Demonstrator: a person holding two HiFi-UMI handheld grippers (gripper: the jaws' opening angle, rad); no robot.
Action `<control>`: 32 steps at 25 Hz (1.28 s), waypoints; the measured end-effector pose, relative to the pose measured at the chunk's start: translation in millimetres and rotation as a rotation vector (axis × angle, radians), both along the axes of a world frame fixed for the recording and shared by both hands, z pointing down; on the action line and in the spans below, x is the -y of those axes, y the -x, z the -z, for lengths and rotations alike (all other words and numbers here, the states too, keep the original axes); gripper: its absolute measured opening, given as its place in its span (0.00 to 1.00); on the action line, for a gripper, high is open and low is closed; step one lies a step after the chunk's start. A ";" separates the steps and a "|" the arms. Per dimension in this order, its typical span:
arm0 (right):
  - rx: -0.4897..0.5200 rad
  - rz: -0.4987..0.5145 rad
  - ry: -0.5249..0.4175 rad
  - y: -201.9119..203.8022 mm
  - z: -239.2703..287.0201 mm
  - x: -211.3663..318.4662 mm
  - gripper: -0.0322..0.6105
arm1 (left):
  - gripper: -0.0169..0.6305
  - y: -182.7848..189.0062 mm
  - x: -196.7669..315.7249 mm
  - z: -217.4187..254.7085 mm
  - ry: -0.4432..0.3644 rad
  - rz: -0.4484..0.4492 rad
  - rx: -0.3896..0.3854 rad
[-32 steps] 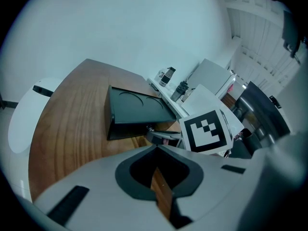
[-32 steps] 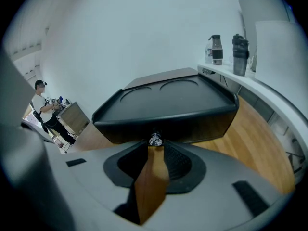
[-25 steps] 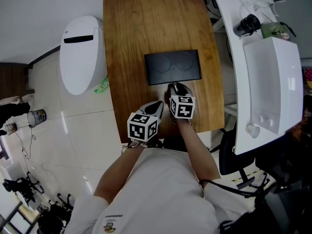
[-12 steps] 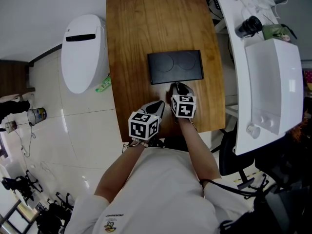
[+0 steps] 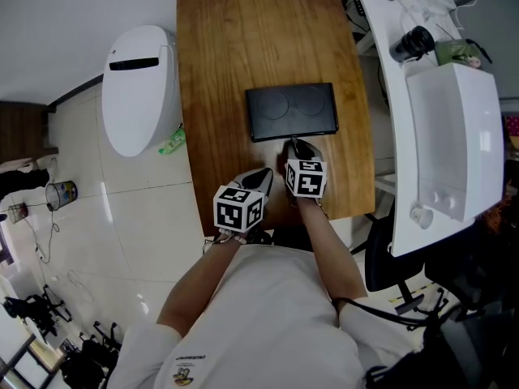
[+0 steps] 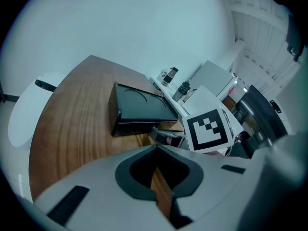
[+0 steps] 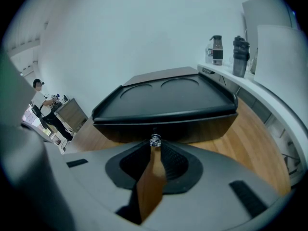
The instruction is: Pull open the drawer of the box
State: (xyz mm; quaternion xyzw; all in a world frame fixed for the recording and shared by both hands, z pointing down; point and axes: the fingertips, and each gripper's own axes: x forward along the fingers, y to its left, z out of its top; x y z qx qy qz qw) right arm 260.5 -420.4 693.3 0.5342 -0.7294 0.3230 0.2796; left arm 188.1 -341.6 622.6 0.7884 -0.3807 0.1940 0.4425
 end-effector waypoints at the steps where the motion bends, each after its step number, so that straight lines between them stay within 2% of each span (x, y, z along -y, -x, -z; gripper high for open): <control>1: 0.000 0.000 0.001 0.0 0.1 -0.5 0.14 | 0.03 0.1 -0.5 -0.1 0.001 -0.002 0.000; 32: -0.008 0.001 0.042 -3.9 -2.7 -21.5 0.14 | 0.03 4.6 -2.5 -6.1 0.022 -0.028 -0.024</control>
